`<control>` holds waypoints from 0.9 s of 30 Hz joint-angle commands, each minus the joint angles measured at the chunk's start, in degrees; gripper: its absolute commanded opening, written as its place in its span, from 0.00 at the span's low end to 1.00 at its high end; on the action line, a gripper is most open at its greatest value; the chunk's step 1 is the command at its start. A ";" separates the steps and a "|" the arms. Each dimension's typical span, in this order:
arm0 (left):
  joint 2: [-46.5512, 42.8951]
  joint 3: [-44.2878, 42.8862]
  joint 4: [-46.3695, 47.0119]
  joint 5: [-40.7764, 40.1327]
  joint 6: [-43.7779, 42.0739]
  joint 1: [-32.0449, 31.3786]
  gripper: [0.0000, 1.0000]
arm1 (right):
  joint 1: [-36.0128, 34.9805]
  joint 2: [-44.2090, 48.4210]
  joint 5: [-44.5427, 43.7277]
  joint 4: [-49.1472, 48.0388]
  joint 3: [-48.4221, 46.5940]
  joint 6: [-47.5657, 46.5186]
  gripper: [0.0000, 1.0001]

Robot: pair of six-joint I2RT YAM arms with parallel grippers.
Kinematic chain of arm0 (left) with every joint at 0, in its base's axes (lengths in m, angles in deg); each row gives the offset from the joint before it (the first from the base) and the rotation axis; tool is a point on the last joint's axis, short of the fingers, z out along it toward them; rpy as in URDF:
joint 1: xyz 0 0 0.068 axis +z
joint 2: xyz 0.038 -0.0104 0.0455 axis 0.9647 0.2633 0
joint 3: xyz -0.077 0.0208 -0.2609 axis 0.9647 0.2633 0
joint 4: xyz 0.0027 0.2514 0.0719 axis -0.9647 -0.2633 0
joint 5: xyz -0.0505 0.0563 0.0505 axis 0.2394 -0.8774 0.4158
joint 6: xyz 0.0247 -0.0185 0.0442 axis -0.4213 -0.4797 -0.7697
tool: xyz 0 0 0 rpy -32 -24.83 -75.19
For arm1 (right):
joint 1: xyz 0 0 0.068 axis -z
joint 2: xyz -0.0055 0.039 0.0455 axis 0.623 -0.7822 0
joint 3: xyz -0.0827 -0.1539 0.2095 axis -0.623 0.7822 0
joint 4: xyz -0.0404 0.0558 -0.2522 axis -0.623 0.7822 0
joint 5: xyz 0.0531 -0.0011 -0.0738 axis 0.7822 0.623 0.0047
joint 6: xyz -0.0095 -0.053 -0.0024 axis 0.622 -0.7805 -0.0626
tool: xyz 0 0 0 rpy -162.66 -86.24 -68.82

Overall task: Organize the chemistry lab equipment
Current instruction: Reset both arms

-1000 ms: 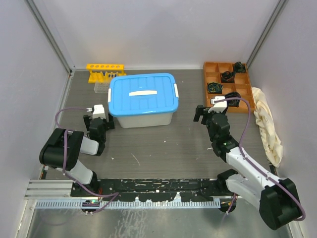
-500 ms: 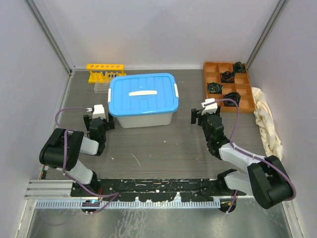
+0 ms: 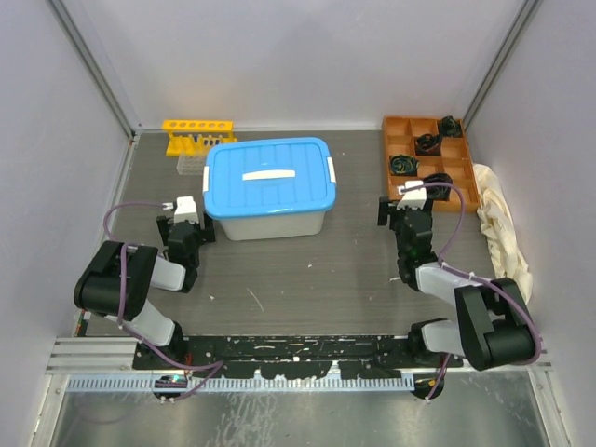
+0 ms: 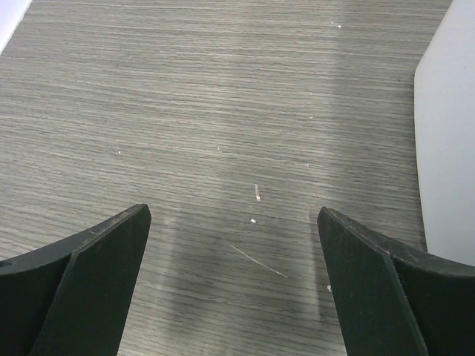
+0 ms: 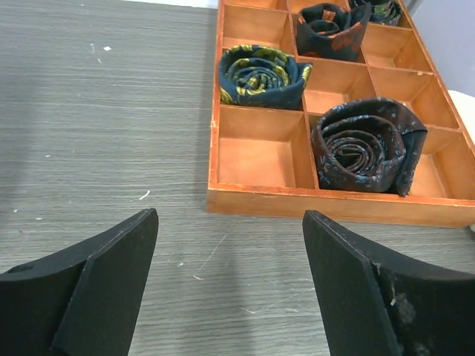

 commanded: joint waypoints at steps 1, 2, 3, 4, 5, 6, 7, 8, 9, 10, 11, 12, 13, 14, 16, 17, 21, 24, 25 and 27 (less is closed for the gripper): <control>-0.75 -1.50 4.90 -0.58 -1.17 -0.13 0.98 | 1.47 -4.45 0.50 -7.23 1.86 1.01 0.85; -0.80 -1.46 4.93 -0.58 -1.12 -0.12 0.98 | 1.80 -6.56 1.08 -10.89 3.24 1.37 0.86; -0.75 -1.44 4.92 -0.60 -1.11 -0.17 0.98 | 2.05 -8.62 1.55 -14.23 4.32 1.46 0.86; -0.78 -1.47 4.91 -0.62 -1.11 -0.17 0.98 | 2.09 -10.62 1.65 -17.79 5.60 0.57 0.86; -0.79 -1.50 4.89 -0.62 -1.15 -0.17 0.98 | 2.08 -11.87 1.71 -19.87 5.46 0.64 0.86; -0.75 -1.50 4.93 -0.61 -1.11 -0.19 0.98 | 2.65 -12.17 0.75 -18.83 5.01 1.69 0.86; -0.74 -1.50 4.89 -0.58 -1.15 -0.20 0.98 | 4.17 -12.55 2.68 -19.50 5.33 2.86 0.86; -0.76 -1.50 4.98 -0.57 -1.11 -0.13 0.98 | 5.92 -13.48 6.24 -22.05 6.17 3.88 0.86; -0.77 -1.50 4.95 -0.62 -1.15 -0.12 0.98 | 7.06 -15.54 7.83 -25.81 7.13 4.62 0.85; -0.80 -1.48 4.93 -0.62 -1.14 -0.17 0.98 | 7.17 -16.63 8.55 -26.49 7.37 4.20 0.84; -0.76 -1.49 4.99 -0.58 -1.11 -0.13 0.98 | 7.26 -15.19 8.83 -23.53 6.94 4.24 0.85; -0.74 -1.50 4.86 -0.58 -1.11 -0.16 0.98 | 7.27 -16.01 8.80 -25.43 7.25 4.13 0.86; -0.74 -1.50 4.90 -0.57 -1.13 -0.18 0.98 | 7.27 -16.22 8.88 -26.27 7.40 4.12 0.87; -0.82 -1.50 4.90 -0.59 -1.11 -0.17 0.98 | 7.31 -15.58 8.95 -24.54 7.15 4.05 0.87; -0.81 -1.50 4.92 -0.62 -1.13 -0.16 0.98 | 7.28 -16.05 8.81 -25.85 7.40 4.07 0.88; -0.78 -1.49 4.96 -0.57 -1.11 -0.17 0.98 | 7.27 -16.00 8.58 -25.94 7.45 4.21 0.90; -0.74 -1.50 4.95 -0.57 -1.11 -0.17 0.98 | 7.27 -15.88 7.35 -25.32 7.23 4.75 1.00; -0.75 -1.50 4.91 -0.63 -1.11 -0.17 0.98 | 7.33 -15.82 7.49 -24.20 6.73 4.92 1.00; -0.78 -1.45 4.89 -0.59 -1.15 -0.17 0.98 | 7.35 -15.86 7.50 -24.30 6.74 4.90 1.00; -0.75 -1.50 4.87 -0.62 -1.16 -0.14 0.98 | 7.36 -15.83 7.50 -24.30 6.69 4.94 1.00</control>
